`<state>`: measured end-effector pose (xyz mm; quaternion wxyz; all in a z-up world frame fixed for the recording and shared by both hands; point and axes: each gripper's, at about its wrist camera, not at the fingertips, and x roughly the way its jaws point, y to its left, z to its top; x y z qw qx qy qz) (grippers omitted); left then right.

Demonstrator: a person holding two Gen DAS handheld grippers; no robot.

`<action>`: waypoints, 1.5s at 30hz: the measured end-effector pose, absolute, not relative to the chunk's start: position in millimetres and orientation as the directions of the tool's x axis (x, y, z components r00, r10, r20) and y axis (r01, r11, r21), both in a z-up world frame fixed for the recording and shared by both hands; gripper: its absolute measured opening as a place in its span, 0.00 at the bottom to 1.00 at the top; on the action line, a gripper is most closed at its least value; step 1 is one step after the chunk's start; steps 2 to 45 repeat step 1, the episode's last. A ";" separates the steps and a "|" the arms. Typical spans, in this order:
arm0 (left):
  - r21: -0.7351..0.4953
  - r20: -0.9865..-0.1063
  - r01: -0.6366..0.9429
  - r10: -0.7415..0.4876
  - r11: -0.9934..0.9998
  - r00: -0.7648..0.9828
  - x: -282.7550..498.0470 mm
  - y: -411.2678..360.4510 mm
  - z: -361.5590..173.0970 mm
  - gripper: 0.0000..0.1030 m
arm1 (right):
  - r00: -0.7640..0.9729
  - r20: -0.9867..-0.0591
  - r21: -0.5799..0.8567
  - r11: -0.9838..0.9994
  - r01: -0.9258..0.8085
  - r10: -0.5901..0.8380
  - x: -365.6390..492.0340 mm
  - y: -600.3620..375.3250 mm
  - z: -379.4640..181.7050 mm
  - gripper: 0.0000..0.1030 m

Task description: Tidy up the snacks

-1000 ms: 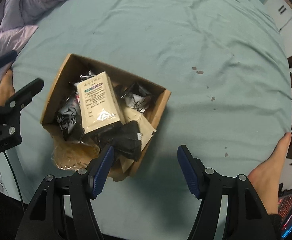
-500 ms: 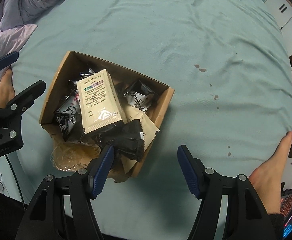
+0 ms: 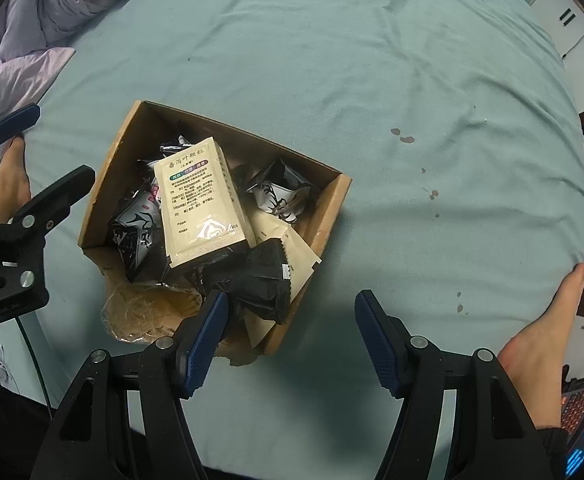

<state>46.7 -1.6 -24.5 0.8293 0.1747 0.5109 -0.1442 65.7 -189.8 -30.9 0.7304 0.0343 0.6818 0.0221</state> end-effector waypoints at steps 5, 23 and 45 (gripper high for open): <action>0.138 -0.901 0.421 -0.063 0.897 0.430 46.5 -2.6 -24.7 0.95 | 0.069 -0.994 0.080 0.997 0.014 0.079 65.8 -189.7 -31.0 0.63; 0.138 -0.901 0.421 -0.063 0.897 0.430 46.5 -2.6 -24.7 0.95 | 0.069 -0.994 0.080 0.997 0.014 0.079 65.8 -189.7 -31.0 0.63; 0.138 -0.901 0.421 -0.063 0.897 0.430 46.5 -2.6 -24.7 0.95 | 0.069 -0.994 0.080 0.997 0.014 0.079 65.8 -189.7 -31.0 0.63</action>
